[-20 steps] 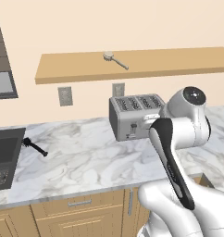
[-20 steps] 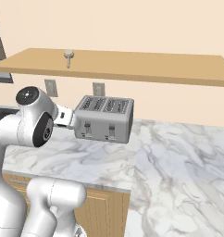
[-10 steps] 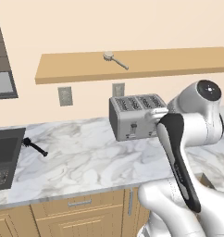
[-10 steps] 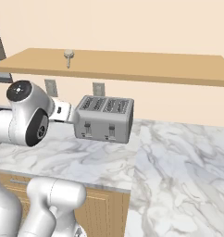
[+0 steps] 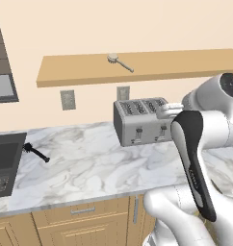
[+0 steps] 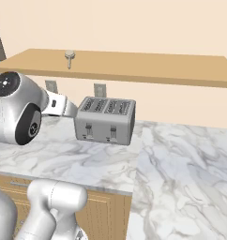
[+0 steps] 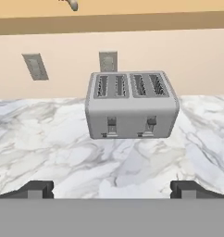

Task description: Locate and retrieve the dish brush and dish brush from the cabinet. Place them next to the sink.

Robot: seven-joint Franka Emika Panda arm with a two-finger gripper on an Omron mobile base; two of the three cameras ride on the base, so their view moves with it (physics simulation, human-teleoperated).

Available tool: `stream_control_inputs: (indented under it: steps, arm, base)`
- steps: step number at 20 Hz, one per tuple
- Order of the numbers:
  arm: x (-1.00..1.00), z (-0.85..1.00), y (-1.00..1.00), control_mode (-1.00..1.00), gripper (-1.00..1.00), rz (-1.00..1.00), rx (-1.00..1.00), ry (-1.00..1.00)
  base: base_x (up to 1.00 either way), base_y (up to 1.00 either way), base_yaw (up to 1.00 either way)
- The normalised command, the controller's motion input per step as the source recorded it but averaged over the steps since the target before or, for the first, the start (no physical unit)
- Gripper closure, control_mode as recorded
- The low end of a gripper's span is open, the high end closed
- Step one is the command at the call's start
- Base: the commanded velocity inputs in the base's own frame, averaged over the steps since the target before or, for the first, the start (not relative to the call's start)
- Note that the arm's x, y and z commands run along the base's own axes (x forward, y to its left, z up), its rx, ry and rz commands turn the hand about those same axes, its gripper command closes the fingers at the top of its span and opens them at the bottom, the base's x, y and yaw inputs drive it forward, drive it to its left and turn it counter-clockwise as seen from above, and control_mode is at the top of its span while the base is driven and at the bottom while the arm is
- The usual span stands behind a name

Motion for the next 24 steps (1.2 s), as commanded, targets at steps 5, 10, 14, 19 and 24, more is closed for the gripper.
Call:
stream_control_inputs:
  steps: [5,10,14,19,24]
  arm:
    - [-0.08,0.44,0.00,-1.00,-1.00,0.02,-0.02,-0.05]
    - [0.00,0.38,0.00,-1.00,-1.00,0.06,-0.02,-0.09]
    - [0.00,0.30,0.00,-1.00,-1.00,0.10,-0.02,-0.10]
    - [0.06,0.20,0.00,-1.00,-1.00,0.07,-0.06,-0.09]
    - [0.00,0.00,0.00,-1.00,-1.00,0.00,0.00,-0.01]
  base:
    - [0.00,0.00,0.00]
    - [0.00,0.00,0.00]
    - [0.00,0.00,0.00]
    - [0.00,0.00,0.00]
    - [0.00,0.00,0.00]
